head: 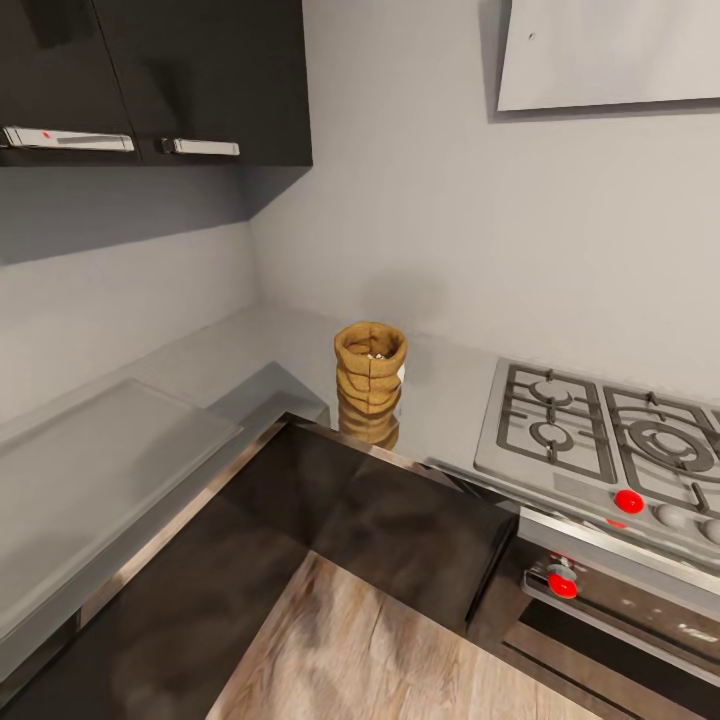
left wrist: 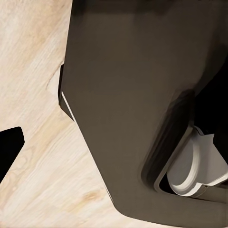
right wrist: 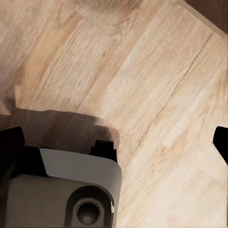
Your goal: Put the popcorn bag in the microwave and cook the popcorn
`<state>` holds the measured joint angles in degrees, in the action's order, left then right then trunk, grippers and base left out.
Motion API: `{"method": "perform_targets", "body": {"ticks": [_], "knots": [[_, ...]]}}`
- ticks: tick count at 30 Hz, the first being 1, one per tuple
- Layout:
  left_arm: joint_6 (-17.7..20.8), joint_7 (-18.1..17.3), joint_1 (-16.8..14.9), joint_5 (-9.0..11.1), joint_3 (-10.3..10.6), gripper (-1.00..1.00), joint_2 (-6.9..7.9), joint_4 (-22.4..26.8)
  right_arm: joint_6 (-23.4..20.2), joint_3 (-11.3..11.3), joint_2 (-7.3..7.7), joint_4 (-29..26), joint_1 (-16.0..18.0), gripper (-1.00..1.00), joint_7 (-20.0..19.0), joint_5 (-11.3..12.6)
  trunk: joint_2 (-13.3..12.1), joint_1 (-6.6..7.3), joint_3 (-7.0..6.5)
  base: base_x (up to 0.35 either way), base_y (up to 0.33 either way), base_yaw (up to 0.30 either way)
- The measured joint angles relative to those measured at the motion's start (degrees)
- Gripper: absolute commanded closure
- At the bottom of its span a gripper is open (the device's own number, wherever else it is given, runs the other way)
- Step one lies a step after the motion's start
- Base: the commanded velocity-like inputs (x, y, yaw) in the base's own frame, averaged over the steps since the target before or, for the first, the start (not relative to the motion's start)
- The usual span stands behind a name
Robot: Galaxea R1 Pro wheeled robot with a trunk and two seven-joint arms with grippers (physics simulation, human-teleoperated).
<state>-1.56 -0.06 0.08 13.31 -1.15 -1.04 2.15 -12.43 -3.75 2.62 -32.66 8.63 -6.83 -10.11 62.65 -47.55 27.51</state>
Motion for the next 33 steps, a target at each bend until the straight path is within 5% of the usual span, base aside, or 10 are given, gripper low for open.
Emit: {"method": "perform_targets", "body": {"ticks": [7, 14, 18, 27, 33], "knots": [[0.00, 0.06, 0.00, 0.14, -0.06, -1.00, 0.00, 0.00, -20.30, 8.82, -3.59, -25.70, -0.02, -1.00, -0.31, -2.00, 0.00, 0.00, 0.00, 0.000, 0.000, 0.000], [0.00, 0.06, 0.00, 0.21, -0.05, -1.00, 0.00, 0.01, -36.57, 10.89, -6.41, -42.06, -0.11, -1.00, -2.80, -2.02, 0.00, 0.00, 0.00, 0.000, 0.000, 0.000], [0.00, 0.11, 0.00, 0.22, -0.04, -1.00, 0.00, 0.00, -46.32, 10.95, -8.04, -47.02, 4.09, -1.00, -3.41, -1.83, 0.00, 0.00, 0.00, 0.000, 0.000, 0.000], [0.00, 0.08, 0.00, 0.21, -0.03, -1.00, 0.00, 0.00, -47.34, 10.96, -12.39, -49.59, 17.49, -1.00, -3.39, -1.73, 0.00, 0.00, 0.00, 0.000, 0.000, 0.000], [0.00, 0.07, 0.00, 0.21, 0.01, -1.00, 0.00, 0.00, -47.34, 10.89, -12.60, -49.64, 25.26, -1.00, -3.37, -1.76, 0.00, 0.00, 0.00, 0.000, 0.000, 0.000]]}}
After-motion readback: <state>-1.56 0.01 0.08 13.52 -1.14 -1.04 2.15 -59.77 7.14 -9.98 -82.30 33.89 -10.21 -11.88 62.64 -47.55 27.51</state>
